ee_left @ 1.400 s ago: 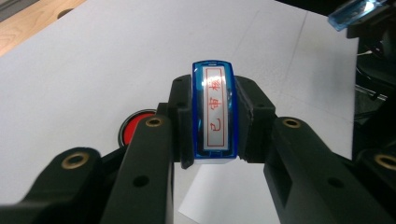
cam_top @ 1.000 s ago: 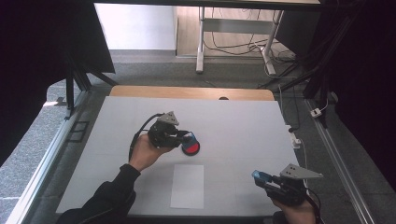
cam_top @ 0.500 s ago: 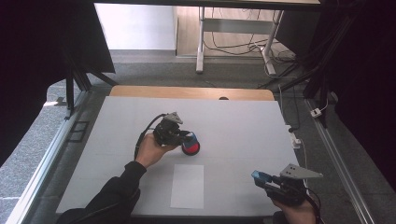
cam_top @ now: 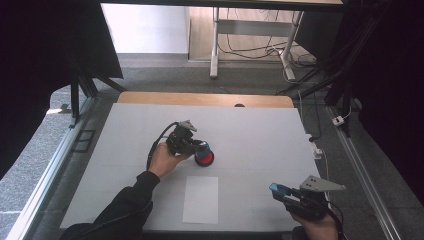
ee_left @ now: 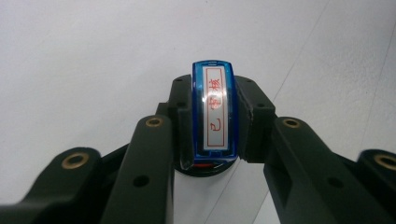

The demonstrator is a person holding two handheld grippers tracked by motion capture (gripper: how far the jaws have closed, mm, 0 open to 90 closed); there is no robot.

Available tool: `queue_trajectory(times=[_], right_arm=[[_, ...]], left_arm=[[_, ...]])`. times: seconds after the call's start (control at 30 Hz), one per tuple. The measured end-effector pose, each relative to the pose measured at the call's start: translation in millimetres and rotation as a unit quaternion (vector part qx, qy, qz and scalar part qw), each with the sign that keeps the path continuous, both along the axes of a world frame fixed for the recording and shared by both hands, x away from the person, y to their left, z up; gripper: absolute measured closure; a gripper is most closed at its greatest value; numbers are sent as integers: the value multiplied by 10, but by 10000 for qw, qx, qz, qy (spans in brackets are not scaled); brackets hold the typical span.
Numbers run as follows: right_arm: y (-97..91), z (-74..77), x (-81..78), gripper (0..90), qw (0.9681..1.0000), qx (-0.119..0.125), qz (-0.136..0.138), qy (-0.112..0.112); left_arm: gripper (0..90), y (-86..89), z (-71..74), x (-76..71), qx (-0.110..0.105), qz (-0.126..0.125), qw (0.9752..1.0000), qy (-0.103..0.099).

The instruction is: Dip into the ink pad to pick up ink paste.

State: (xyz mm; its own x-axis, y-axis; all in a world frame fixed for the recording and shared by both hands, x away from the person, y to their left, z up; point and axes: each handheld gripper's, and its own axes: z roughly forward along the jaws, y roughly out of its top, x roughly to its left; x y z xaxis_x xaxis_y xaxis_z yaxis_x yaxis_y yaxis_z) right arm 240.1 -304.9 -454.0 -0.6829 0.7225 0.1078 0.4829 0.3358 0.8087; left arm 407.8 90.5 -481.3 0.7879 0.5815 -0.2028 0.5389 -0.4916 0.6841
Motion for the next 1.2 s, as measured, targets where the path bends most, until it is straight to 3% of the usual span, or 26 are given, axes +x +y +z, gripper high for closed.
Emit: queue_trajectory(times=[0.4, 0.73, 0.9, 1.07, 1.2], right_arm=[[3, 1, -2, 687, 10000, -13, 9, 8], [5, 0, -3, 686, 10000, -28, 15, 11], [10, -1, -2, 687, 10000, -50, 28, 12], [12, -1, -1, 687, 10000, -73, 39, 22], [17, -1, -1, 686, 9999, -91, 42, 24]], left_arm=[[701, -31, -62, 44, 31, 95, 9999, 133], [703, -55, -72, 44, 185, 141, 9997, 123], [705, -132, -41, 5, 491, 66, 9988, -38], [707, -234, -11, -59, 852, 30, 9960, -279], [707, -283, -3, -93, 1003, 46, 9942, -392]])
